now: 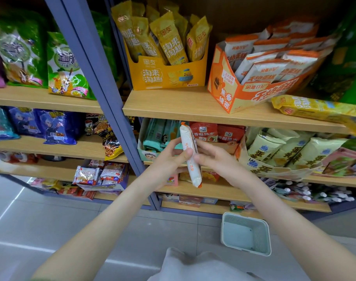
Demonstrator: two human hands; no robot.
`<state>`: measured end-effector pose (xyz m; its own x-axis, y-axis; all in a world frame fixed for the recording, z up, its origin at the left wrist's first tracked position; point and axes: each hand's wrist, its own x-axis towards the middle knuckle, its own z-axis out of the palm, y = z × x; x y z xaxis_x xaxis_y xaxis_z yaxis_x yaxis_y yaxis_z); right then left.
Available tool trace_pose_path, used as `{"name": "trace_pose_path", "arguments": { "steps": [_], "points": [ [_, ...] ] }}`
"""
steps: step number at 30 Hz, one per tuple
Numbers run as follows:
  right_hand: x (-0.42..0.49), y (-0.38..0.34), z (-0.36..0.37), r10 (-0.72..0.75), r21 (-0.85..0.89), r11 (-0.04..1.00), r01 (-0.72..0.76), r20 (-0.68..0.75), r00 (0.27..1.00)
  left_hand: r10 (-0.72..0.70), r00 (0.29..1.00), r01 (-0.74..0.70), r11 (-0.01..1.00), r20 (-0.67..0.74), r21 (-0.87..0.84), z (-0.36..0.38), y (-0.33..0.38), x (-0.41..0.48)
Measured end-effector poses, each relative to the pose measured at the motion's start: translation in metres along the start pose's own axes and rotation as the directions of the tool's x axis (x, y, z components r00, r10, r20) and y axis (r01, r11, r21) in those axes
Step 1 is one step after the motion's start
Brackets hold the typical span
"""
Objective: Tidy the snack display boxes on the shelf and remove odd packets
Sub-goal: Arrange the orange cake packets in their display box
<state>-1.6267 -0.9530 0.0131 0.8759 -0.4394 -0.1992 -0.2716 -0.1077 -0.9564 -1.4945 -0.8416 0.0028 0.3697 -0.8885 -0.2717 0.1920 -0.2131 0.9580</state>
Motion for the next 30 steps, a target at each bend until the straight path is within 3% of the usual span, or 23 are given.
{"name": "trace_pose_path", "arguments": {
  "steps": [3,10,13,15,18,20,21,24,26,30],
  "points": [
    [-0.001,-0.01,0.003,-0.032,-0.166,0.985,0.037,0.032,0.999,0.017,1.0,-0.015,0.996,-0.021,0.084,0.0,0.004,0.0],
    [-0.003,-0.036,-0.012,-0.132,-0.048,0.99,0.13,-0.032,0.991,0.18,0.983,-0.183,0.98,0.041,0.081,-0.018,0.041,-0.002],
    [-0.001,-0.053,-0.024,-0.249,-0.178,0.956,0.233,-0.076,0.965,0.3,0.953,-0.296,0.951,-0.036,0.09,-0.017,0.065,0.002],
    [-0.002,-0.065,-0.036,-0.394,-0.355,0.88,0.315,-0.176,0.902,0.402,0.906,-0.393,0.915,-0.134,0.093,-0.012,0.081,0.006],
    [-0.008,-0.083,-0.06,-0.67,-0.654,0.676,0.34,-0.352,0.654,0.556,0.782,-0.547,0.829,-0.282,0.117,0.0,0.106,0.015],
    [-0.006,-0.087,-0.08,-0.792,-0.831,0.521,0.196,-0.384,0.475,0.634,0.689,-0.631,0.763,-0.351,0.14,0.01,0.122,0.022],
    [-0.002,-0.087,-0.091,-0.815,-0.884,0.46,0.088,-0.38,0.438,0.665,0.647,-0.662,0.733,-0.374,0.159,0.016,0.13,0.026],
    [0.011,-0.079,-0.114,-0.771,-0.912,0.392,-0.123,-0.399,0.497,0.728,0.572,-0.714,0.669,-0.378,0.207,0.034,0.148,0.04],
    [0.017,-0.072,-0.121,-0.776,-0.931,0.343,-0.125,-0.356,0.52,0.741,0.563,-0.717,0.658,-0.367,0.23,0.045,0.154,0.05],
    [0.022,-0.067,-0.127,-0.843,-0.96,0.278,-0.029,-0.258,0.471,0.76,0.557,-0.7,0.646,-0.334,0.303,0.059,0.161,0.067]
  ]
}}
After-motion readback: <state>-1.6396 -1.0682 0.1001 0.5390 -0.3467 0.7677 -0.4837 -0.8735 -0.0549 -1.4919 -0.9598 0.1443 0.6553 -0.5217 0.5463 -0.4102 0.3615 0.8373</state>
